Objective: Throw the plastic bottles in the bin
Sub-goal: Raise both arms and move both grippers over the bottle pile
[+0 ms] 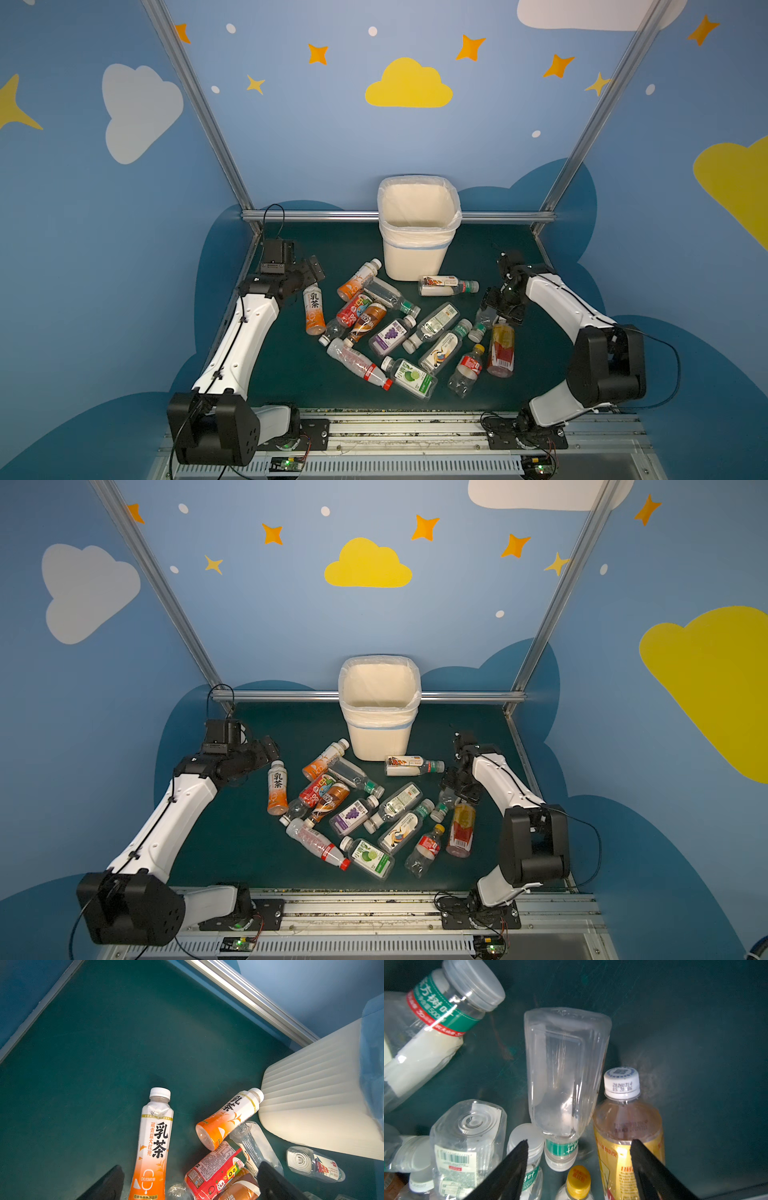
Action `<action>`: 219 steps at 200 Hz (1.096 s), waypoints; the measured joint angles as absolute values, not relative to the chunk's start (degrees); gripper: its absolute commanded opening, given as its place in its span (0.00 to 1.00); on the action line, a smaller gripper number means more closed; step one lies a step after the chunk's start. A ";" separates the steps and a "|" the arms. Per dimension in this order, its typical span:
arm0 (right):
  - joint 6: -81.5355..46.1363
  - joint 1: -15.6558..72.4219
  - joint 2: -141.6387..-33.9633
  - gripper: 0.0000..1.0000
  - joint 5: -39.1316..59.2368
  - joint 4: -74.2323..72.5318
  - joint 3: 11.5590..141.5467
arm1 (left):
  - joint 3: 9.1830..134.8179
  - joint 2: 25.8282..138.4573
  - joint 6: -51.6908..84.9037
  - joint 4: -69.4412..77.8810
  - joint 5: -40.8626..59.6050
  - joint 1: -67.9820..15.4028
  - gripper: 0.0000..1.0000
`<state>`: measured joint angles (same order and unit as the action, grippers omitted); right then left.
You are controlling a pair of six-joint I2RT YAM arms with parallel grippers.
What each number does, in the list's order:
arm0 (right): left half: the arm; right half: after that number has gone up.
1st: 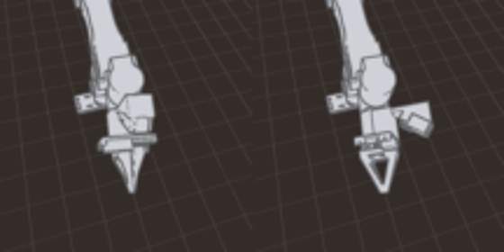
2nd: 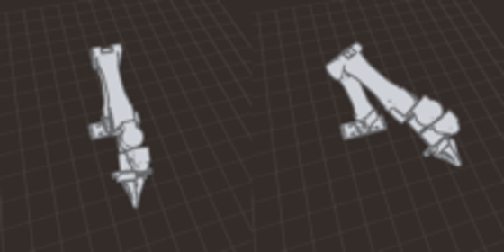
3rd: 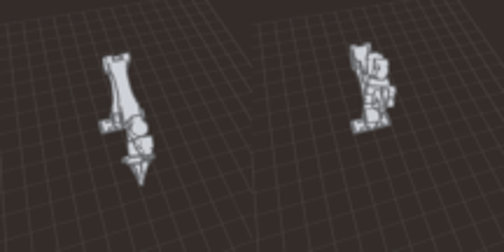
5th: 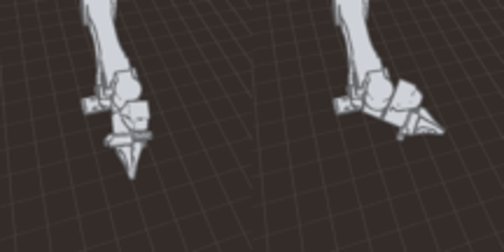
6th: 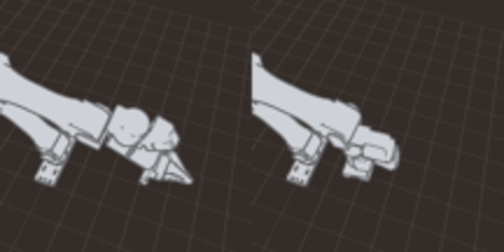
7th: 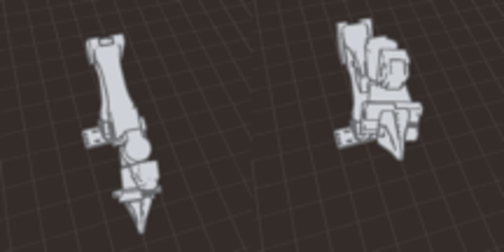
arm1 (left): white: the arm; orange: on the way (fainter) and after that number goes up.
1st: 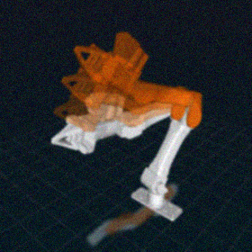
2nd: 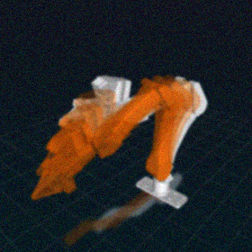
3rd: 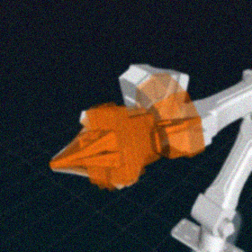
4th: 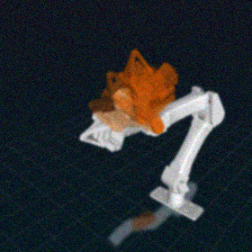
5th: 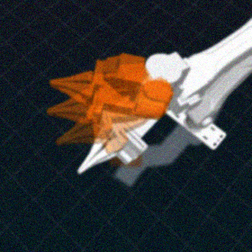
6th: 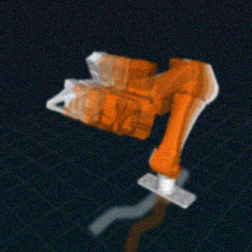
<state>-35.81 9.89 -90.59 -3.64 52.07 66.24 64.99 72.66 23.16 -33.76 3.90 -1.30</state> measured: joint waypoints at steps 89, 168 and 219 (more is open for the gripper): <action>-36.23 9.98 -102.59 0.80 -5.45 52.93 74.52 | 65.04 73.76 22.94 -34.17 3.79 -1.30 1.00; -36.01 9.58 -105.21 0.72 -6.26 53.43 74.96 | 65.04 73.78 22.94 -35.07 3.75 -1.30 0.99; -35.73 8.08 -104.20 0.53 -4.60 51.42 73.56 | 65.01 73.78 22.94 -35.64 3.60 -1.30 0.98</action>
<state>-35.73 8.08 -104.20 -4.60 51.42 73.56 65.01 73.78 22.94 -35.64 3.60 -1.30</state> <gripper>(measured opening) 0.550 0.979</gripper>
